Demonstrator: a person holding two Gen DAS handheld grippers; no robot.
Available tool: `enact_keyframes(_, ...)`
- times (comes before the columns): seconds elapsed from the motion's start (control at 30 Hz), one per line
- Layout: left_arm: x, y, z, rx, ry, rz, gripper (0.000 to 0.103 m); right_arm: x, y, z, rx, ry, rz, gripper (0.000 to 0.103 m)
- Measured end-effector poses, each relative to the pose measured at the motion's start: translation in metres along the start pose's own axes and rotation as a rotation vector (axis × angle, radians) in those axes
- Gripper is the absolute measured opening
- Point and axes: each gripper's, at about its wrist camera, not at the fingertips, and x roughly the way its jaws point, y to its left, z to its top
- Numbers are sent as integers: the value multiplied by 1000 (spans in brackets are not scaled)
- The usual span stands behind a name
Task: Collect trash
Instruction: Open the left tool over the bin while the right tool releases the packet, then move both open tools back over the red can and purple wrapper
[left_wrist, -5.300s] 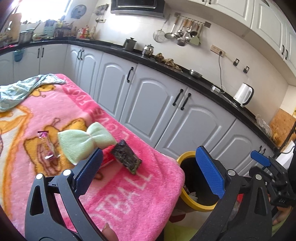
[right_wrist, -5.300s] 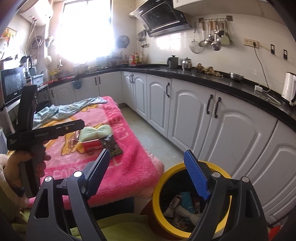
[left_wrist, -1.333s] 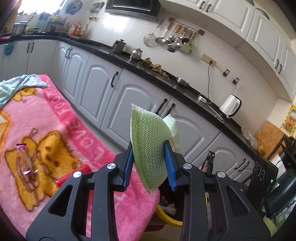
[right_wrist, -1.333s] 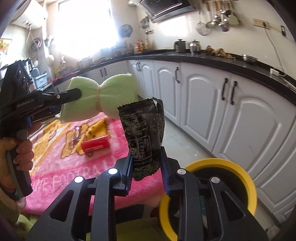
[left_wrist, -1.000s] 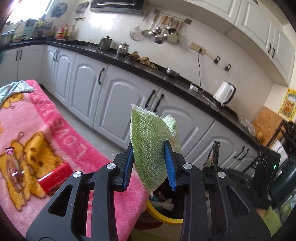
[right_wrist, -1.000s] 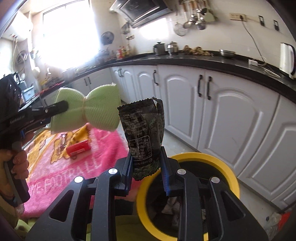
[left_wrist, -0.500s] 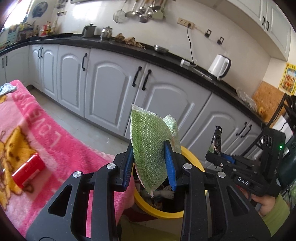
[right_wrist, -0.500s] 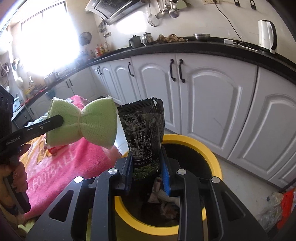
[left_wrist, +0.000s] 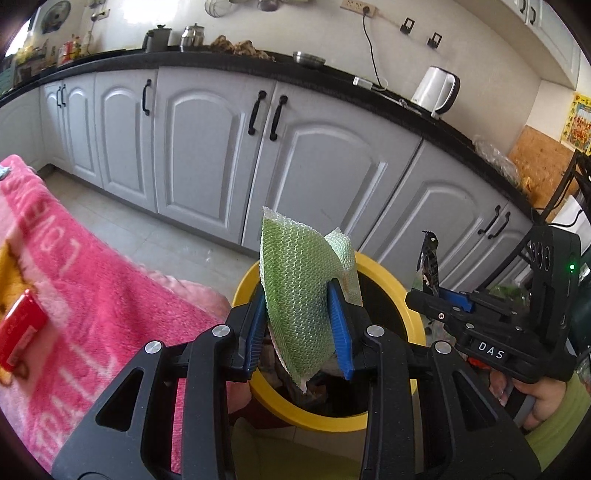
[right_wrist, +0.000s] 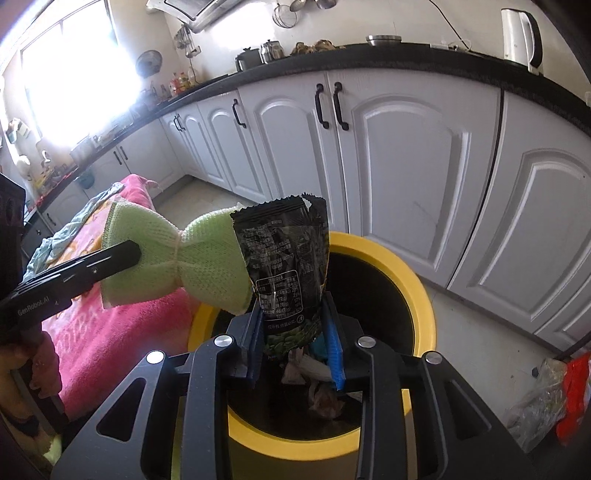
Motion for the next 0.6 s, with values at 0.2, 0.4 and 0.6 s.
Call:
enact_keyframes(0.2,13,-2,-4,3,35,1,27,7,-7,-2,30,16,-12,36)
enact_keyframes(0.4,16,3,-7,-15,50,-5,49,7,-16,-4,62,12,-26,50)
enact_keyframes(0.6,3,10,-3,-36,18,4,69,1,-9,-1,55,-10,-17,58)
